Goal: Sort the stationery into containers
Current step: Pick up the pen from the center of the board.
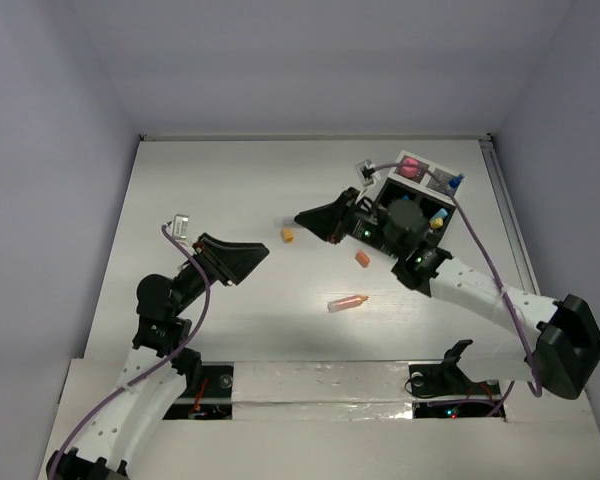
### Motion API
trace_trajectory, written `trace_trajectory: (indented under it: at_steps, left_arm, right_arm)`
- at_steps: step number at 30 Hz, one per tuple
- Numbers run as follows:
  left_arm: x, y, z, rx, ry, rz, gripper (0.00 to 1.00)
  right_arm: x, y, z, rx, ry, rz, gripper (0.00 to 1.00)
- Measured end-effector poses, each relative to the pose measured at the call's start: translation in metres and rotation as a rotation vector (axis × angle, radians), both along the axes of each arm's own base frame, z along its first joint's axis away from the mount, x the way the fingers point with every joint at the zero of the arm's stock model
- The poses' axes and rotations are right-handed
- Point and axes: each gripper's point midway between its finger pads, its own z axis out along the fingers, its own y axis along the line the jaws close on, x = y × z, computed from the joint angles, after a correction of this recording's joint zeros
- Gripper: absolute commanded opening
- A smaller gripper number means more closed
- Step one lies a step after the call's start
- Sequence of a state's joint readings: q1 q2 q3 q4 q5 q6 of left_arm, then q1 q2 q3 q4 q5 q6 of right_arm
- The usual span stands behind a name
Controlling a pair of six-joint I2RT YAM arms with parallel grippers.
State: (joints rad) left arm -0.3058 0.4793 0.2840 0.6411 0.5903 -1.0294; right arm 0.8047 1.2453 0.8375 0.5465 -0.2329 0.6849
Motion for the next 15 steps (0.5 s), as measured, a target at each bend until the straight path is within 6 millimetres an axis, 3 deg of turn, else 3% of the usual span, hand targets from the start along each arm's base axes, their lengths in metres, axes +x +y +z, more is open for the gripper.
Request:
trace_trajectory:
  at_steps: [3, 5, 10, 15]
  left_arm:
    - [-0.001, -0.004, -0.002, 0.067, -0.002, -0.021, 0.53]
    - [-0.001, -0.008, -0.004, 0.114, -0.003, -0.054, 0.53]
    - [-0.005, -0.022, -0.028, 0.206, 0.036, -0.177, 0.58]
    - [-0.012, -0.028, -0.047, 0.252, 0.074, -0.271, 0.64]
  right_arm:
    - [0.016, -0.018, -0.001, -0.113, 0.004, 0.045, 0.0]
    - [0.015, -0.024, -0.002, -0.159, 0.011, 0.113, 0.0]
    - [-0.022, -0.026, -0.021, -0.227, 0.059, 0.357, 0.0]
    - [-0.056, -0.028, -0.021, -0.218, 0.062, 0.552, 0.0]
